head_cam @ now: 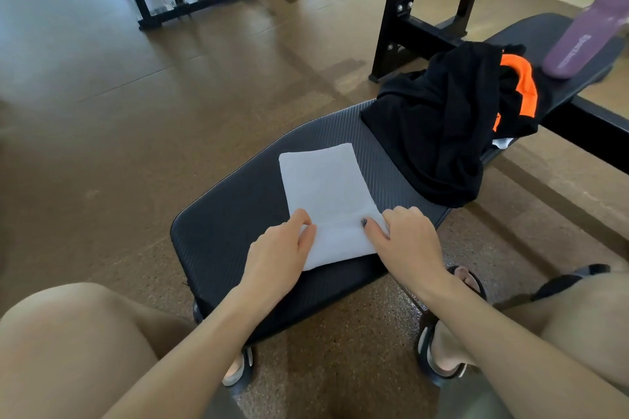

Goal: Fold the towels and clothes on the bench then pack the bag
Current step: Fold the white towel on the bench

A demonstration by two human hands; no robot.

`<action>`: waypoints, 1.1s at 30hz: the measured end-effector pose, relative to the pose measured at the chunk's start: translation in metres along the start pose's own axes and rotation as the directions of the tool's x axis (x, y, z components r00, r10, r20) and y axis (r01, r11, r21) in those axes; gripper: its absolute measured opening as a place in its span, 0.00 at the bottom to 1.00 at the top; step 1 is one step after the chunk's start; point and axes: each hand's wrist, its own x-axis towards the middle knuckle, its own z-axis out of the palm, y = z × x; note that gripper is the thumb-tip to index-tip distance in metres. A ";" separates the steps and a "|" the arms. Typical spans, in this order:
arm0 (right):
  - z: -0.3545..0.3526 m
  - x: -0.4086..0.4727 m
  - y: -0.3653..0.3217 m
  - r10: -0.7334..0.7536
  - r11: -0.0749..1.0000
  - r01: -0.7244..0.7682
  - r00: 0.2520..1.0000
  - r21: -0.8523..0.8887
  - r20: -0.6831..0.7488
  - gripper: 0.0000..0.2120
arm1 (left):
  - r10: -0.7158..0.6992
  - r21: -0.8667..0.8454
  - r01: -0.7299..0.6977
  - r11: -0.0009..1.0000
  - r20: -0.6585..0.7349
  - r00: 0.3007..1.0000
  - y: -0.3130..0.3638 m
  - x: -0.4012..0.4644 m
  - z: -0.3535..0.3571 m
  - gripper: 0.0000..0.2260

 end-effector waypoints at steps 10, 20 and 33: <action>0.002 0.008 0.002 -0.374 0.908 0.358 0.927 -0.219 -0.038 0.05 | 0.440 0.590 -0.331 0.737 -0.046 0.897 0.001 0.013 0.004 0.15; -0.021 0.008 0.007 -0.434 0.876 0.468 0.869 -0.111 0.237 0.19 | 0.446 0.435 -0.458 0.775 0.136 0.884 -0.007 -0.004 -0.007 0.23; -0.030 0.015 0.001 -0.223 0.969 0.195 0.953 0.151 0.203 0.13 | 0.254 0.067 -0.254 0.965 0.008 0.967 -0.019 -0.015 -0.026 0.09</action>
